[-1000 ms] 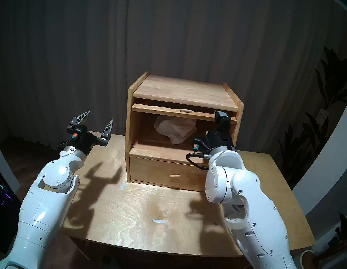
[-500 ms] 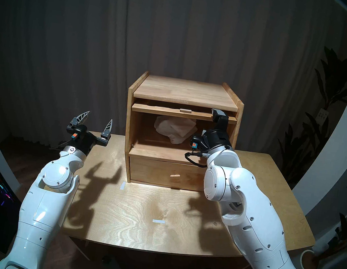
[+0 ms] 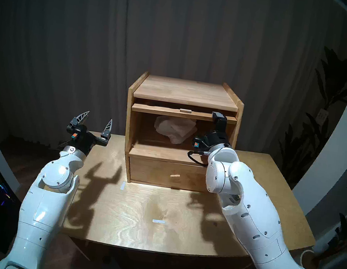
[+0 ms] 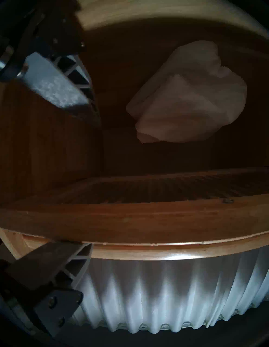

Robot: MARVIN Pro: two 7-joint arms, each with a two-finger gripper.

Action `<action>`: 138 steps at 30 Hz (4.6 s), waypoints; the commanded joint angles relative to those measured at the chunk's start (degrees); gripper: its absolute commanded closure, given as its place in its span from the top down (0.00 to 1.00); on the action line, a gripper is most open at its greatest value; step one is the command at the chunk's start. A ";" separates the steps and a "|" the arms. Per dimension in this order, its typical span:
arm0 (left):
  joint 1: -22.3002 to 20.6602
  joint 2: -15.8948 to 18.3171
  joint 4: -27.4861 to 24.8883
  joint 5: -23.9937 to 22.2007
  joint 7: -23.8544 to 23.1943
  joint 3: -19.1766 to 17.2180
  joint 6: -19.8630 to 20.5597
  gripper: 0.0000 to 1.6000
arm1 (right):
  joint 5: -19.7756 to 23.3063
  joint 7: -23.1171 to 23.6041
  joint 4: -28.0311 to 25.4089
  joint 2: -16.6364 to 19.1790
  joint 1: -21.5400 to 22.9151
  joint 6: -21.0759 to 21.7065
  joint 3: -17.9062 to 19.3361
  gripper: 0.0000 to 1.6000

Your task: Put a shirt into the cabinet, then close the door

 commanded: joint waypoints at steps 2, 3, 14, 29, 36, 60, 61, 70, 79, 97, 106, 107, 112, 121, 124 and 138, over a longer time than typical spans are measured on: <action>-0.72 0.11 -1.27 -0.03 -0.16 0.09 -0.35 1.00 | 0.26 -0.11 1.54 -1.57 4.09 -1.54 -0.68 1.00; -0.72 0.12 -1.27 -0.03 -0.16 0.10 -0.35 1.00 | 0.31 -0.21 1.78 -1.73 4.34 -1.66 -0.77 1.00; -0.71 0.13 -1.28 -0.04 -0.15 0.11 -0.34 1.00 | 1.34 0.78 3.20 -1.48 6.43 -3.22 -1.23 0.36; -0.70 0.15 -1.30 -0.06 -0.14 0.12 -0.34 1.00 | 2.44 2.07 -0.04 -0.22 4.28 -3.57 -1.46 0.00; -0.70 0.15 -1.30 -0.06 -0.13 0.12 -0.34 1.00 | 2.69 2.08 -1.61 0.06 2.90 -3.11 -1.28 0.00; -0.70 0.17 -1.30 -0.07 -0.12 0.13 -0.34 1.00 | 2.50 2.98 -9.91 2.01 -3.91 1.66 0.43 0.00; -0.70 0.17 -1.30 -0.07 -0.12 0.13 -0.34 1.00 | 2.64 2.91 -10.30 1.93 -4.16 1.70 0.37 0.00; -0.70 0.17 -1.30 -0.07 -0.11 0.13 -0.34 1.00 | 2.62 3.07 -13.67 2.16 -6.18 3.13 -0.15 0.00; -0.70 0.17 -1.30 -0.07 -0.11 0.14 -0.34 1.00 | 2.31 2.76 -16.60 2.58 -8.21 4.64 -0.66 0.00; -0.70 0.18 -1.30 -0.07 -0.10 0.14 -0.34 1.00 | 2.10 2.71 -21.26 3.46 -11.04 6.58 -1.58 0.00; -0.70 0.18 -1.29 -0.07 -0.10 0.14 -0.34 1.00 | 2.03 3.15 -23.68 6.05 -14.70 8.47 0.81 0.00; -0.70 0.18 -1.29 -0.07 -0.10 0.14 -0.34 1.00 | 2.15 3.11 -24.03 6.34 -15.14 8.43 1.02 0.00; -0.70 0.18 -1.30 -0.08 -0.10 0.14 -0.34 1.00 | 3.45 3.08 -24.82 5.57 -15.12 7.30 0.12 0.00; -0.71 0.18 -1.27 -0.07 -0.09 0.15 -0.35 1.00 | 4.88 3.54 -23.03 3.78 -10.83 4.23 -3.79 0.00; -0.70 0.19 -1.28 -0.07 -0.09 0.15 -0.35 1.00 | 5.15 3.84 -22.70 3.60 -10.16 4.11 -4.16 0.00; -0.71 0.19 -1.26 -0.07 -0.08 0.15 -0.35 1.00 | 4.81 7.28 -32.15 7.69 -19.11 9.98 -1.00 0.00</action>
